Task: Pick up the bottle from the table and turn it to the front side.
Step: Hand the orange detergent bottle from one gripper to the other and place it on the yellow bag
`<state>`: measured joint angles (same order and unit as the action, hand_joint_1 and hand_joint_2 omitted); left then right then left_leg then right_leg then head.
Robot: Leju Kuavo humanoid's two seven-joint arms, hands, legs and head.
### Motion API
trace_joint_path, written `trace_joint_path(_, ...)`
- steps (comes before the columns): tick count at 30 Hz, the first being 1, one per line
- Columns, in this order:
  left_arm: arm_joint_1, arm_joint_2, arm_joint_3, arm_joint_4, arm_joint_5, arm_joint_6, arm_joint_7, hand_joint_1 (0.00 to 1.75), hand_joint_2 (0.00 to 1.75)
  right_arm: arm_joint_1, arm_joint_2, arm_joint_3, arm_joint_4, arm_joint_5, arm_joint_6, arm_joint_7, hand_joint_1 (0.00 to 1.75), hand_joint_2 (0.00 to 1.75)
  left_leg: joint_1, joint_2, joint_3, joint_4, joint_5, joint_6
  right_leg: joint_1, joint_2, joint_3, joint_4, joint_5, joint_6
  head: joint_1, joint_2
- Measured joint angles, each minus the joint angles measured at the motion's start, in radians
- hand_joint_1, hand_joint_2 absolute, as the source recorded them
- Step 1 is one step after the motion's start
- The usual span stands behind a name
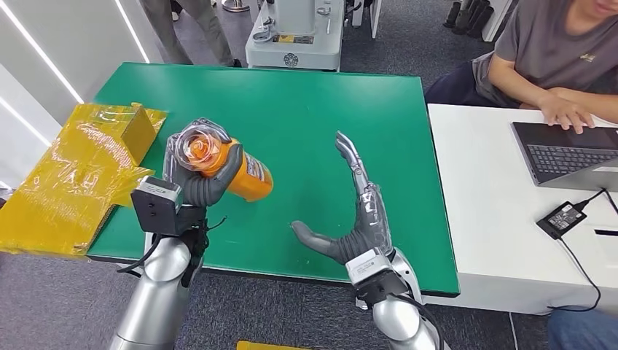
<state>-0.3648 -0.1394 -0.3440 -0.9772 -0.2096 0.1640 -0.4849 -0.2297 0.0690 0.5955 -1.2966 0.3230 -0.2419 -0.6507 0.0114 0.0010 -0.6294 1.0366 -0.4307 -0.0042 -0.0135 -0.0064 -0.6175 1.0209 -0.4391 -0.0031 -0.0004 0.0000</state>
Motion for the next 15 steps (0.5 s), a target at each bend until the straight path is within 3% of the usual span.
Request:
trace_joint_path(7,0.015,0.053,0.010,-0.059,-0.092,0.009,0.020,1.75,1.75,0.030,-0.008,-0.009,-0.030,-0.041,-0.013,-0.007,0.00,1.75,0.000,0.000,0.000,0.000,0.000,0.000,0.000,0.000,0.000,0.000,0.000,0.000,0.000,0.000)
trace_joint_path(15,-0.036,0.201,0.017,-0.050,-0.371,0.023,0.041,1.75,1.75,0.075,-0.015,-0.028,-0.068,-0.035,-0.014,-0.019,0.00,1.75,0.001,0.000,0.000,0.000,0.000,-0.001,0.000,0.000,-0.001,0.001,-0.001,-0.001,0.000,0.000)
